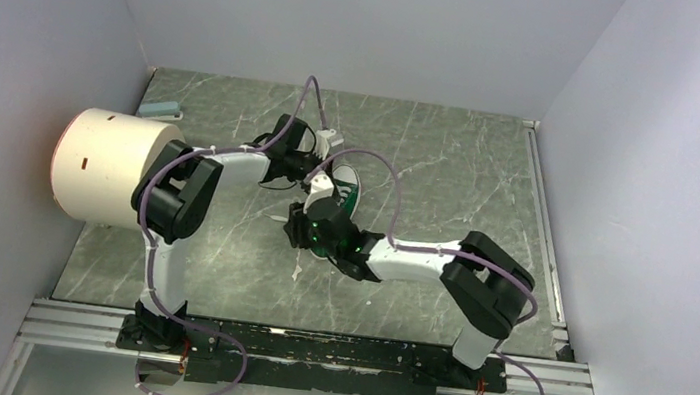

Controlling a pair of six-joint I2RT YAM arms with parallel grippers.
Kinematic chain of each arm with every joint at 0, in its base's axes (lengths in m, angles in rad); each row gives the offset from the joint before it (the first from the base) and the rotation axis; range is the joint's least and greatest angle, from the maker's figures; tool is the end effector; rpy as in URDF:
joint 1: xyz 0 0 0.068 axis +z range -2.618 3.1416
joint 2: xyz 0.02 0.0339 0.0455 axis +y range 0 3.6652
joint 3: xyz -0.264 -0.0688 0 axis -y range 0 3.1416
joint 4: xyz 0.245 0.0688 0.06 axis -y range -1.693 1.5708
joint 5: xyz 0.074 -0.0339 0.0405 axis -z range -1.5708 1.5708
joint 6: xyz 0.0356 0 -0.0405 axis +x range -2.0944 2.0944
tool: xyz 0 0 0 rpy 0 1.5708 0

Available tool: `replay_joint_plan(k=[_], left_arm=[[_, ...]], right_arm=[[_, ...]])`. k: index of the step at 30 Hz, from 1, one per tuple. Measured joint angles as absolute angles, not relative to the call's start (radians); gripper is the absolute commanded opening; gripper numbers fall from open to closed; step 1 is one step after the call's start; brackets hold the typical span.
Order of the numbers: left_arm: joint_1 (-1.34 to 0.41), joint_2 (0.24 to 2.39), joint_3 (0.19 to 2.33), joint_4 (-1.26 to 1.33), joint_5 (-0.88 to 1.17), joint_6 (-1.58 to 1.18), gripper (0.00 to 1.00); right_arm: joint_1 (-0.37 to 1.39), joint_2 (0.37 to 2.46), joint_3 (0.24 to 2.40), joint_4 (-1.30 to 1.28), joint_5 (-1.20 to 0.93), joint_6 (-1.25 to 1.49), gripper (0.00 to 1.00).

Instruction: Tie the shoes

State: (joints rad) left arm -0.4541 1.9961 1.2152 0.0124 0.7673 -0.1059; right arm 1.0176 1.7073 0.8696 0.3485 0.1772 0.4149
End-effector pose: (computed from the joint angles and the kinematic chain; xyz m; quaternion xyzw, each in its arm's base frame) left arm 0.3637 -0.2050 0.1549 0.2918 0.8155 -0.4312 0.2528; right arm 0.1949 0.3036 0.1819 -0.2100 0.8290 0.2795 0.4366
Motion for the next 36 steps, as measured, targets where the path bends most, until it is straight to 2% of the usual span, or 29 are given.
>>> replay_joint_plan(k=[9, 19, 26, 28, 29, 30, 34, 35, 36], left_arm=[[-0.445, 2.039, 1.269, -0.052, 0.799, -0.141, 0.05], [-0.442, 2.065, 1.282, -0.052, 0.816, -0.173, 0.05], [-0.437, 2.067, 1.282, -0.049, 0.818, -0.18, 0.05], [-0.434, 2.068, 1.282, -0.048, 0.818, -0.18, 0.05], [-0.434, 2.069, 1.282, -0.048, 0.818, -0.18, 0.05], [-0.434, 2.07, 1.282, -0.048, 0.819, -0.179, 0.05], [-0.434, 2.07, 1.282, -0.044, 0.822, -0.186, 0.05], [-0.434, 2.07, 1.282, -0.044, 0.822, -0.187, 0.05], [-0.434, 2.07, 1.282, -0.044, 0.823, -0.188, 0.05]], right_arm=[[1.053, 1.815, 0.958, 0.408, 0.415, 0.411, 0.41], [1.053, 1.986, 1.023, 0.443, 0.51, 0.392, 0.48], [1.057, 2.07, 1.114, 0.436, 0.575, 0.387, 0.44], [1.057, 2.082, 1.123, 0.437, 0.593, 0.381, 0.33], [1.057, 2.085, 1.123, 0.436, 0.6, 0.377, 0.23], [1.056, 2.088, 1.123, 0.436, 0.609, 0.373, 0.17], [1.055, 2.106, 1.125, 0.431, 0.598, 0.35, 0.11], [1.055, 2.107, 1.127, 0.43, 0.597, 0.347, 0.02], [1.055, 2.107, 1.128, 0.429, 0.592, 0.344, 0.0]])
